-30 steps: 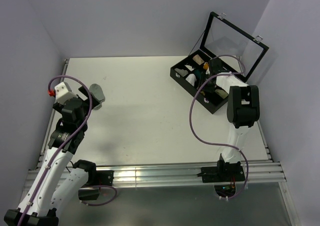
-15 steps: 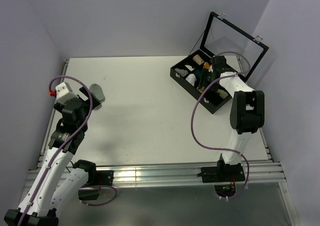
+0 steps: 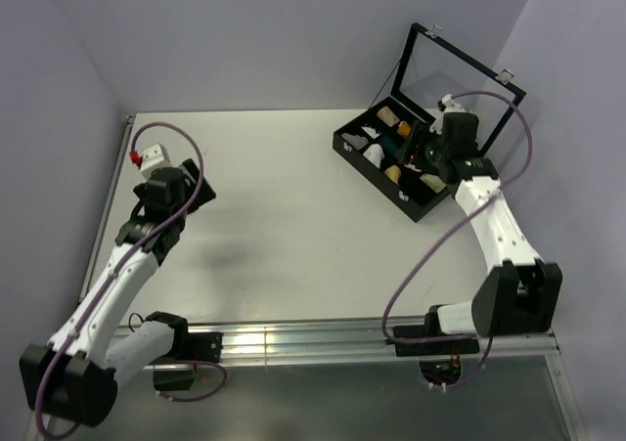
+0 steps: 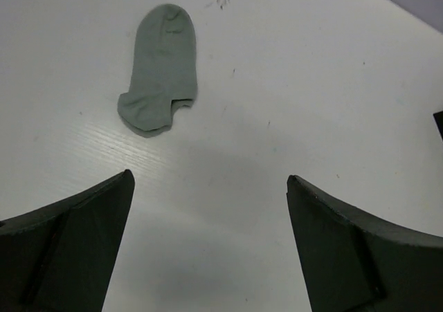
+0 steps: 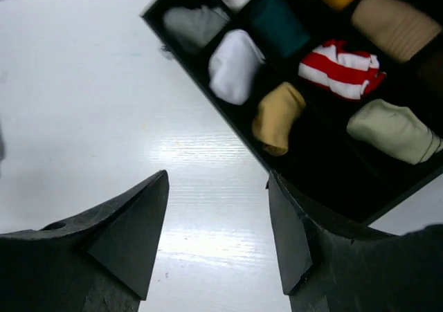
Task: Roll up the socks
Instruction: Place the sock in the storage box, then move the sock to the center of the board.
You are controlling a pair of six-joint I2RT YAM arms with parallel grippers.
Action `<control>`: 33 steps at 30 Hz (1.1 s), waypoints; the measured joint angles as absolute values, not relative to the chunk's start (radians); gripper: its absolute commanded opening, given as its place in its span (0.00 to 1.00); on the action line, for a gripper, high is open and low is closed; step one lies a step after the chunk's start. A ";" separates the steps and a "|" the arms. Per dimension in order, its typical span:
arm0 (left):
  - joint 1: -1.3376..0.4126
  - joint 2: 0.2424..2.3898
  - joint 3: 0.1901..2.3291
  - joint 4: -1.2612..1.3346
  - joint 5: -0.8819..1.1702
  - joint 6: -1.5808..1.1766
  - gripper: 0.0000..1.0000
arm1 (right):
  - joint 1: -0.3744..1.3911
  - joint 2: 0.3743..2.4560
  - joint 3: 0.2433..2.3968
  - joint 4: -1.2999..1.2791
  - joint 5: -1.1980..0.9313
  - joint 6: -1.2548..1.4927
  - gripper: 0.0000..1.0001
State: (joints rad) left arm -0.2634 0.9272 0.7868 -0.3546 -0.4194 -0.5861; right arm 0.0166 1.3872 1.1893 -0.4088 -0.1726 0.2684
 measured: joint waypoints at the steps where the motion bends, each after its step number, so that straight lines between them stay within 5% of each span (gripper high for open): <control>1: -0.263 0.971 0.812 -0.361 -0.407 -0.588 0.97 | 0.016 1.336 1.158 -0.384 -0.183 0.273 0.67; 6: -0.237 1.175 0.961 -0.380 -0.328 -0.609 0.97 | 0.016 1.116 1.006 -0.265 -0.253 0.313 0.70; 11: -0.167 1.353 1.077 -0.364 -0.270 -0.654 0.96 | 0.016 0.949 0.847 -0.172 -0.302 0.352 0.88; 33: -0.040 1.910 1.257 -0.227 -0.213 -0.704 0.94 | 0.063 0.867 0.774 -0.093 -0.358 0.352 0.89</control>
